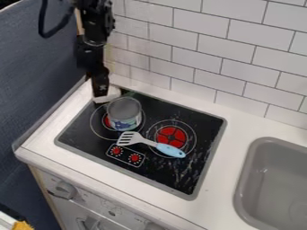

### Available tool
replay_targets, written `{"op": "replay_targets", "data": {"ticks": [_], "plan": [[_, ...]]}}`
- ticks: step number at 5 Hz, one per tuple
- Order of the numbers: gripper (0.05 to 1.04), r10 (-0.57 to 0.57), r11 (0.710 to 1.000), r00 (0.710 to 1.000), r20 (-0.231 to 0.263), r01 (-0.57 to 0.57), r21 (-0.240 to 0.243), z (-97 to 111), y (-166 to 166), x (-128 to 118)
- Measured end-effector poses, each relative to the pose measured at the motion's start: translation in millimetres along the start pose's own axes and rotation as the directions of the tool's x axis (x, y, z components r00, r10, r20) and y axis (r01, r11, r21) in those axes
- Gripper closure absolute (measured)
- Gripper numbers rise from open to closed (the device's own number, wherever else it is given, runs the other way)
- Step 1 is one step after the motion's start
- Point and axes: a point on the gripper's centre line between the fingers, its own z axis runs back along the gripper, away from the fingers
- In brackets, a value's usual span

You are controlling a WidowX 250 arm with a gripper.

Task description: Put the white object in the right burner

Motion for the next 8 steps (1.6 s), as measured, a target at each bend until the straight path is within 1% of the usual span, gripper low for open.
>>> {"op": "replay_targets", "data": {"ticks": [1,2,3,4,5,6,7,8], "plan": [[0.084,-0.053,0.999,0.999,0.004,0.052,0.007,-11,-5,-4],[0.084,-0.125,0.992,0.992,-0.009,0.125,0.019,-22,-1,-8],[0.083,-0.157,0.987,0.987,-0.026,0.158,0.025,-28,1,-11],[0.118,-0.176,0.984,0.984,-0.032,0.177,0.028,-36,0,-14],[0.396,-0.171,0.985,0.985,-0.033,0.172,0.030,-37,1,-14],[0.470,-0.163,0.986,0.986,-0.042,0.163,0.017,-37,-1,-16],[0.470,-0.152,0.988,0.987,-0.042,0.153,0.023,-38,1,-15],[0.470,-0.126,0.990,0.991,-0.037,0.128,0.062,-33,11,-10]]}}
